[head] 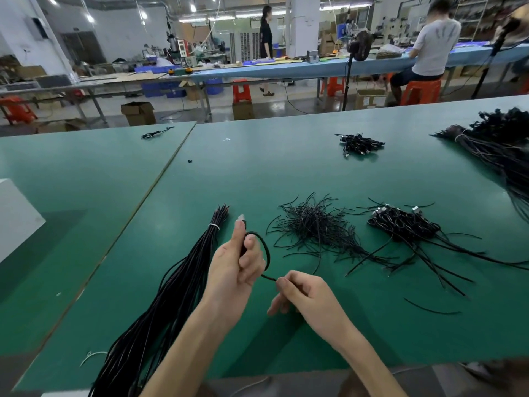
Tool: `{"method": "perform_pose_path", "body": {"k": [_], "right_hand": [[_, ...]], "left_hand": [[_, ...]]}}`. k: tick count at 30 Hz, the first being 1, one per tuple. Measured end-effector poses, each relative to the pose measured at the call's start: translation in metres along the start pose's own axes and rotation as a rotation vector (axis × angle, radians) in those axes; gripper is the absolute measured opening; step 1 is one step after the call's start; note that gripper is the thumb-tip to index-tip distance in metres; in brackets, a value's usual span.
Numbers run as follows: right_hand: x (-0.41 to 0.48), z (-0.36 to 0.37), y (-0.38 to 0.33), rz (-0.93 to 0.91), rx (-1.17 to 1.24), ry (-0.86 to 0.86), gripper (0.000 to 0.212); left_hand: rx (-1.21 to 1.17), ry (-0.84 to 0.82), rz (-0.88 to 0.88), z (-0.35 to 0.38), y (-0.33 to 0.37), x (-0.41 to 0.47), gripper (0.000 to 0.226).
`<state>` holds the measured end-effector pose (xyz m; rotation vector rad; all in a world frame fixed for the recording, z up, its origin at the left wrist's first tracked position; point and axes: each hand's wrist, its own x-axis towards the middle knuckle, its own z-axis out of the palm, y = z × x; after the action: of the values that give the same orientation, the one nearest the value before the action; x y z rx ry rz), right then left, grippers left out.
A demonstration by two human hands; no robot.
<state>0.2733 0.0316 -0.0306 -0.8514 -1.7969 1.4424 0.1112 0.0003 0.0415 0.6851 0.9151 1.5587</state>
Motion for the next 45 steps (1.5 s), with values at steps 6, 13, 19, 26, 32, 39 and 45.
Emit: {"method": "perform_pose_path", "body": {"k": [6,13,19,26,32,39,45], "right_hand": [[-0.001,0.0,-0.004,0.027,-0.025,0.009,0.043],[0.0,-0.001,-0.003,0.026,-0.029,0.07,0.027],[0.0,0.0,-0.001,0.013,-0.117,0.196,0.022],[-0.002,0.0,-0.007,-0.003,0.003,0.156,0.024],[-0.002,0.002,-0.009,-0.041,0.022,0.099,0.026],[0.0,0.001,-0.007,-0.041,0.112,0.103,0.03],[0.0,0.002,-0.001,0.007,0.042,0.08,0.026]], "left_hand": [[0.722,-0.192,0.141,-0.02,0.004,-0.011,0.049],[1.529,-0.391,0.308,-0.023,-0.014,-0.014,0.039],[1.799,-0.221,0.538,-0.026,-0.022,-0.013,0.035],[1.391,0.005,0.4,-0.034,-0.041,-0.011,0.016],[0.464,0.165,0.083,-0.004,-0.052,-0.009,0.035],[0.1,0.197,-0.139,0.012,-0.052,-0.003,0.039],[-0.091,0.288,0.006,0.005,-0.038,0.007,0.024]]}}
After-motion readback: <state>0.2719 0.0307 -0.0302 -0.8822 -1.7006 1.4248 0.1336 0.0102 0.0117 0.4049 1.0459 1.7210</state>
